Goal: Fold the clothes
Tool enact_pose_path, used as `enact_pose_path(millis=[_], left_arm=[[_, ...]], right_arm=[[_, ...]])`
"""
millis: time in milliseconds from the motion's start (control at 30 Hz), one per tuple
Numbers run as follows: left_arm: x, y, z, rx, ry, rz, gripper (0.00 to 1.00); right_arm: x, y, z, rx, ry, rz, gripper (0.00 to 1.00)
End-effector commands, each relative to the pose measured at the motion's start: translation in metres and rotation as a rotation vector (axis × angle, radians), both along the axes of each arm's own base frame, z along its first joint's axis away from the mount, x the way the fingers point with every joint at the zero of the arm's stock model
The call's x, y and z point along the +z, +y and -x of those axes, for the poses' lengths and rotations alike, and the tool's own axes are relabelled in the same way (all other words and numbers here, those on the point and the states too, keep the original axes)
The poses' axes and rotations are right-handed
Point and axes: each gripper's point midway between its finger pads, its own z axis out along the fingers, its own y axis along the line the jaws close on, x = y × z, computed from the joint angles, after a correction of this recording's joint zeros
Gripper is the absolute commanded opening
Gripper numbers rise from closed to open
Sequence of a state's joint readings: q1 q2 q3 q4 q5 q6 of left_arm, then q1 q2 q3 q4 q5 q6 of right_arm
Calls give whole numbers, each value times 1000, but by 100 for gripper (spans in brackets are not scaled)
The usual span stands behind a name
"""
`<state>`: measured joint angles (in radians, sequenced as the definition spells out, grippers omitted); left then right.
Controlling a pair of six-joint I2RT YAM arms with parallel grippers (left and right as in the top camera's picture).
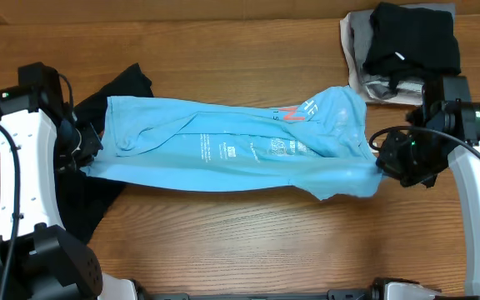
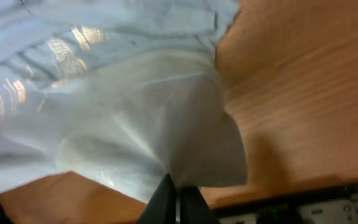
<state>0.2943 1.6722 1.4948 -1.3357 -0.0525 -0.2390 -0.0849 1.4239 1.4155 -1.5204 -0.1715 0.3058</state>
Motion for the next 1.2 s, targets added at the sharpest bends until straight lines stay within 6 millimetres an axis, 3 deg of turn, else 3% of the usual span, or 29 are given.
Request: enact_pose_path(millis=[0, 167, 400, 633, 767, 967, 1167], left_arm=[[-13, 3, -9, -12, -30, -19, 4], [-21, 5, -40, 4, -158, -16, 4], [-10, 7, -81, -9, -320, -57, 4], [-20, -14, -118, -77, -395, -68, 4], [-36, -21, -129, -104, -380, -93, 5], [-63, -16, -132, -99, -326, -116, 8], [-76, -13, -137, -97, -314, -127, 14]], right_arm=[[6, -7, -19, 14, -82, 30, 4], [-9, -7, -41, 23, -80, 24, 4], [-36, -6, -70, 39, -71, -1, 4], [-54, -8, -94, 48, -95, 1, 4], [-65, -7, -106, 67, -102, -3, 4], [-86, -10, -131, 73, -138, 3, 4], [-90, -11, -149, 91, -198, 10, 4]])
